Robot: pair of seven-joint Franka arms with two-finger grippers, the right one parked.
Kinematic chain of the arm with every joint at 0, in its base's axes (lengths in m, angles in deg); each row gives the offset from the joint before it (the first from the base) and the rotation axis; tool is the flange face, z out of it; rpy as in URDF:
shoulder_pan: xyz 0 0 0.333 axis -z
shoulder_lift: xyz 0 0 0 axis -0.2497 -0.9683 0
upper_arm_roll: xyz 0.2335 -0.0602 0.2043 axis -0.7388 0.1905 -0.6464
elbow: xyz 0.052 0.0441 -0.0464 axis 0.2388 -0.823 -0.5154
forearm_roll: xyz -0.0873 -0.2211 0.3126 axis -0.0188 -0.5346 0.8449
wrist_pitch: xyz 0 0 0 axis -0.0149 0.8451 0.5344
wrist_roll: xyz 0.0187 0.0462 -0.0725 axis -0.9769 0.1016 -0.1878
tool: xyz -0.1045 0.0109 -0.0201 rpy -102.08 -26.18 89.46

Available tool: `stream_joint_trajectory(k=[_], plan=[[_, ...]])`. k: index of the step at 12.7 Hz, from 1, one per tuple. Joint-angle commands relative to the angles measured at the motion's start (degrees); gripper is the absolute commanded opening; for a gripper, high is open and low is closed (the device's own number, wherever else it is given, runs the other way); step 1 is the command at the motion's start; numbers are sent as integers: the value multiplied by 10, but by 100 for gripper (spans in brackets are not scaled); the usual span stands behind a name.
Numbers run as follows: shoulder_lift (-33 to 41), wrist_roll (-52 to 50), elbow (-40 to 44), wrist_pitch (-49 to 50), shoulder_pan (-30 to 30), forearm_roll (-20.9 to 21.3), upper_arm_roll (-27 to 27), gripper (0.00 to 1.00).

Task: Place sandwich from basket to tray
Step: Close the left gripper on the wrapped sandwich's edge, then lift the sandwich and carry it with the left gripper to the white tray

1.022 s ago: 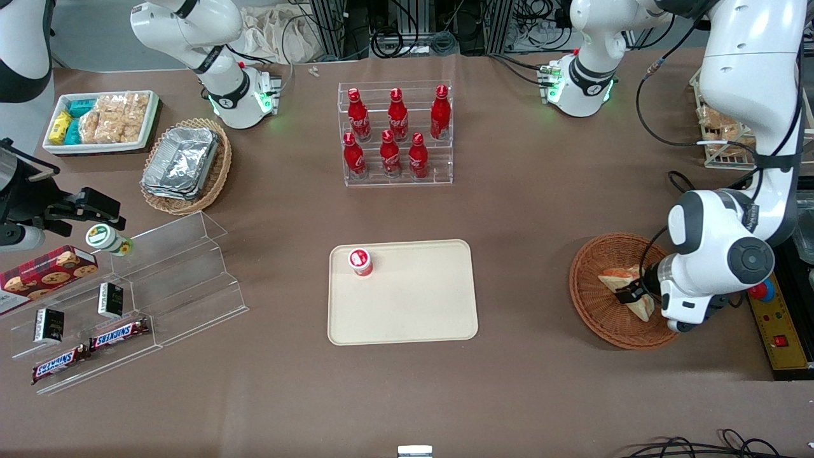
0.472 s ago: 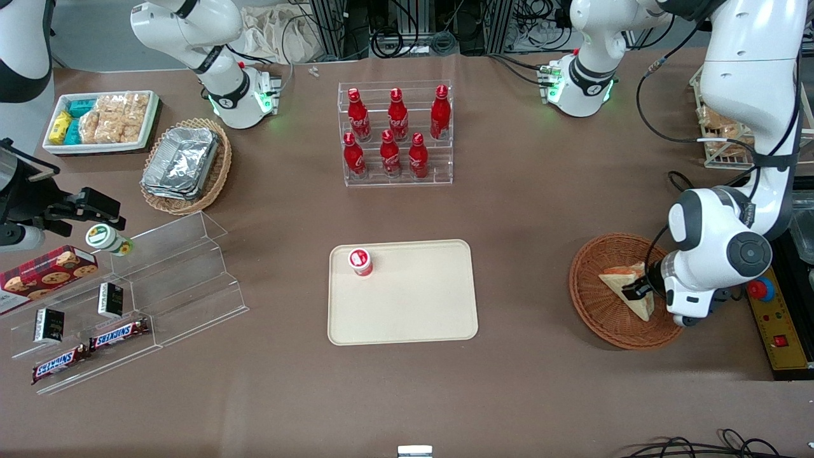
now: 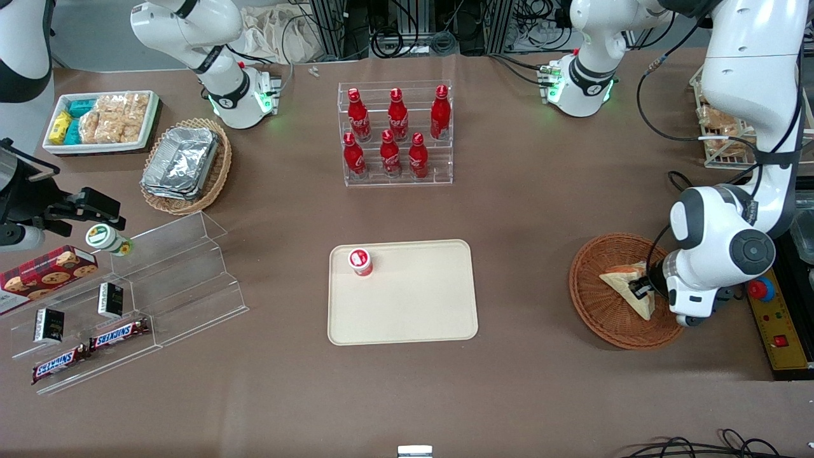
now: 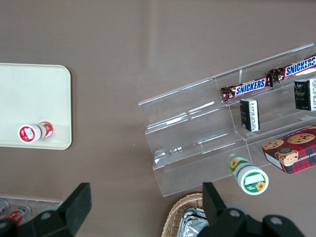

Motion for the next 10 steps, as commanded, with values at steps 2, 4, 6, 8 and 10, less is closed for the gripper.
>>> stream_joint_trajectory(k=[2, 4, 6, 8, 10], plan=[[44, -5, -18, 29, 4, 7, -1, 2], [57, 0, -6, 60, 4, 7, -1, 0], [57, 0, 35, 114, 4, 4, 0, 0], [48, -6, 105, 180, 8, 0, 1, 0], [32, -4, 179, 245, 23, 5, 5, 0]])
